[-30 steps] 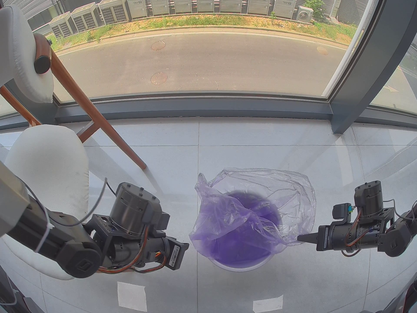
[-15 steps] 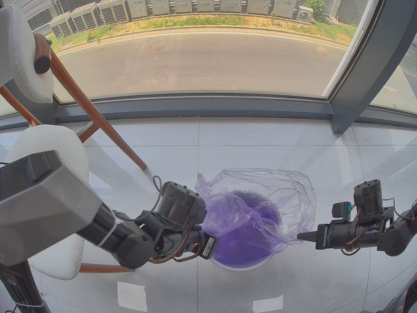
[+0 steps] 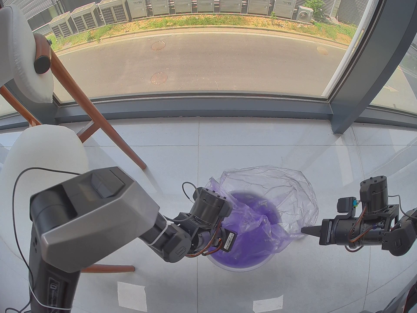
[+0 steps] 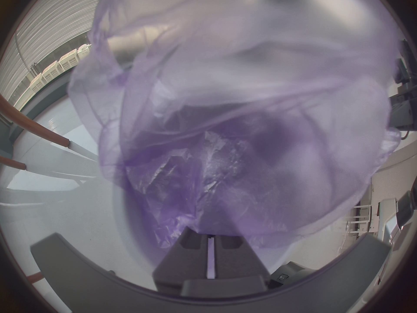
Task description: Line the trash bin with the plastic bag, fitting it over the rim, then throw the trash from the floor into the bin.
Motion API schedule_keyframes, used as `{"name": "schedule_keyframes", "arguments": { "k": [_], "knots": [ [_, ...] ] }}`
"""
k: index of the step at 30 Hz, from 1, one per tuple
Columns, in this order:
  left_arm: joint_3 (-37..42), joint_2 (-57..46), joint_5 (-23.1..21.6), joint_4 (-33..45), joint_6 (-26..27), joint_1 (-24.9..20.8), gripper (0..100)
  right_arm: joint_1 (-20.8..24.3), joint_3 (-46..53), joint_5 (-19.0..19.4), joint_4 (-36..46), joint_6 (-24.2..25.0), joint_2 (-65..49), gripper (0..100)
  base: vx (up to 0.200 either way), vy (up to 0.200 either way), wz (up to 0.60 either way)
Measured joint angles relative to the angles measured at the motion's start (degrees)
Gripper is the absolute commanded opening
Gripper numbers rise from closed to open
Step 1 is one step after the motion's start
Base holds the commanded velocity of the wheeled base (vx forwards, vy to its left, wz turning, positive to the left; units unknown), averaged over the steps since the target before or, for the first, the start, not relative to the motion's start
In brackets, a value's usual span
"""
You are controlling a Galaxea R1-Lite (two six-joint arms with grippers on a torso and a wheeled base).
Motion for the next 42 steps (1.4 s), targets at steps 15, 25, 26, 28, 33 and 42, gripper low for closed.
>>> {"name": "schedule_keyframes", "arguments": {
  "k": [15, 25, 26, 28, 33, 42],
  "knots": [
    [-3.75, 7.0, 3.23, 0.05, -7.2, -2.1, 0, 0.0, 1.27, -0.72, 0.13, 0.09, -0.84, 0, 0.0, 0.0, 0.0],
    [4.02, -0.83, 3.69, -0.05, -7.17, -2.1, 0, -0.06, 1.01, -0.71, -0.18, 0.16, 0.33, 0, 0.0, 0.0, 0.0],
    [5.16, -2.04, 3.69, -0.09, -7.17, -2.1, 0, -0.09, 0.96, -0.71, -0.27, 0.13, 0.49, 0, 0.0, 0.0, 0.0],
    [8.07, -4.74, 3.69, -0.02, -7.17, -2.23, 0, -0.09, 0.96, -0.71, -0.66, 0.13, 0.85, 0, 0.0, 0.0, 0.0],
    [14.77, -12.09, 3.45, -0.02, -7.72, -3.58, 0, -0.09, 1.07, -0.72, -2.11, 0.07, 1.84, 0, 0.0, 0.0, 0.0],
    [20.0, -19.6, 3.21, 0.16, -17.9, -8.46, 100, -0.04, 1.29, -0.72, -2.88, -0.02, 3.08, 0, 0.0, 0.0, 0.0]
  ]
}}
